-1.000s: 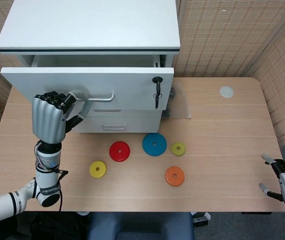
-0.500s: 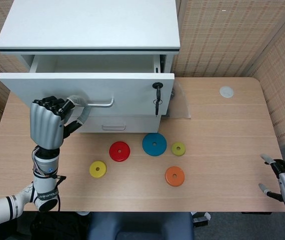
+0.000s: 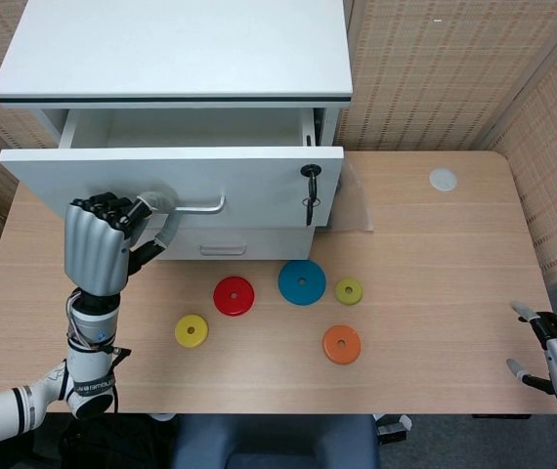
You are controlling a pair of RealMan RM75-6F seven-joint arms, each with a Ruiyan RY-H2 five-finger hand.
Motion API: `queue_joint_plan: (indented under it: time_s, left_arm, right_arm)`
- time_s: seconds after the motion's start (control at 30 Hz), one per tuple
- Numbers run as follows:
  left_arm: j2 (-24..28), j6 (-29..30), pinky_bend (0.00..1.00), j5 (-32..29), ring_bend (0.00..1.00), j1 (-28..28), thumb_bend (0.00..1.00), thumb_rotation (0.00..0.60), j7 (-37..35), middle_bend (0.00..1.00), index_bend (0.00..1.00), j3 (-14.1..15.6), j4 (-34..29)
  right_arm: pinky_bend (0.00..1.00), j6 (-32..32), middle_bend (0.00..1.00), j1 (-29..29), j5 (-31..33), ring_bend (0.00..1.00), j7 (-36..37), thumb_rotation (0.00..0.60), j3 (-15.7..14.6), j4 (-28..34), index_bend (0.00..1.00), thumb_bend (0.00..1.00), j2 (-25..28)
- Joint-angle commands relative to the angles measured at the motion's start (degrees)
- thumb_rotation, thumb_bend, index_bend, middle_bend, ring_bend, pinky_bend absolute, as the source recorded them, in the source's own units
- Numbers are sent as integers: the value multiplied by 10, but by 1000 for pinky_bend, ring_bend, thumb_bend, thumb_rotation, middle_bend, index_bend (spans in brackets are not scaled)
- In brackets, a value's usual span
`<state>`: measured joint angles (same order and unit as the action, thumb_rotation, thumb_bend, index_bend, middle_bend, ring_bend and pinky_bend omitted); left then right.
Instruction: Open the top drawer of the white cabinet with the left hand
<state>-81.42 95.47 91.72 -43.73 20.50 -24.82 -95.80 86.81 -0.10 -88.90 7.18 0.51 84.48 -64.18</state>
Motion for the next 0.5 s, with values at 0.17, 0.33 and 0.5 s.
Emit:
queue_joint_plan:
  time_s: [0.17, 0.33, 0.5]
  left_arm:
    - [3, 0, 1000, 6, 1000, 6, 355, 600, -2, 1000, 555, 3, -12]
    - [6, -2, 1000, 9, 1000, 11, 355, 600, -4, 1000, 555, 4, -21]
    - [8, -1, 1000, 14, 1000, 16, 355, 600, -3, 1000, 555, 7, -29]
  right_arm:
    - [227, 0, 302, 0, 0, 213, 0, 600, 0, 0, 170, 161, 0]
    - [227, 1, 302, 0, -1, 213, 0, 600, 0, 1, 170, 161, 0]
    - [227, 1, 302, 0, -1, 213, 0, 600, 0, 1, 170, 160, 0]
